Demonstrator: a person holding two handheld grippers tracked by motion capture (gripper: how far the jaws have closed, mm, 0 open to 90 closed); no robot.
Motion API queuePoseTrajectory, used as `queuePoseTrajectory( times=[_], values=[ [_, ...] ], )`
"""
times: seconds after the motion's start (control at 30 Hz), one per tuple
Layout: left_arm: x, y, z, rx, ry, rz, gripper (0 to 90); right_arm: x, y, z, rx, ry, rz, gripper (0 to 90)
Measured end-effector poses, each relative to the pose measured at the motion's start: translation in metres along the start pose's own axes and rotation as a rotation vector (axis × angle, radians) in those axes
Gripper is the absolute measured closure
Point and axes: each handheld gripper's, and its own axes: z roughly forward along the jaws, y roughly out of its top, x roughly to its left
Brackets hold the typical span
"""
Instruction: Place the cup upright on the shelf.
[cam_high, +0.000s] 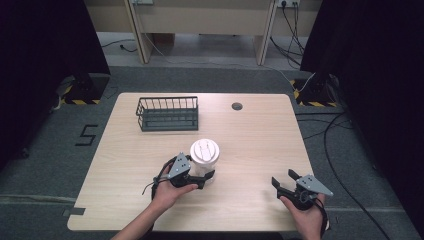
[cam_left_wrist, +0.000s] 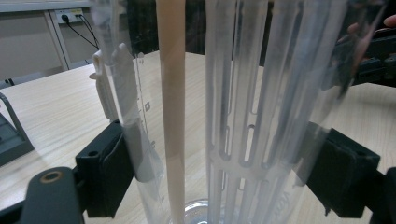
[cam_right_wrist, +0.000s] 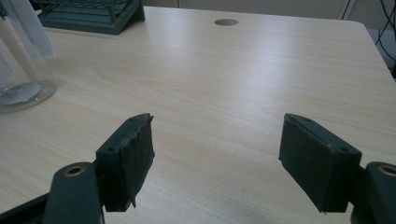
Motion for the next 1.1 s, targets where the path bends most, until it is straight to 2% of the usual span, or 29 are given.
queuePoseTrajectory(
  times=[0.2,0.53,0.63,0.9,1.1],
  values=[
    [0.004,0.003,-0.003,-0.005,0.022,-0.011,17.3,0.0,0.0,0.0,-0.001,0.002,0.003,27.0],
    [0.015,0.02,-0.016,-0.03,0.073,0.012,17.4,0.0,0.0,0.0,-0.002,0.003,0.007,27.1],
    [0.02,0.023,-0.019,-0.039,0.078,0.006,17.4,-0.001,0.0,0.0,-0.002,0.003,0.006,27.2],
    [0.031,0.029,-0.028,-0.035,0.124,0.022,17.4,-0.001,0.0,0.0,-0.004,0.002,0.008,27.3],
    [0.038,0.035,-0.031,-0.039,0.147,0.015,17.4,-0.001,0.0,0.0,-0.004,0.002,0.009,27.3]
  ],
)
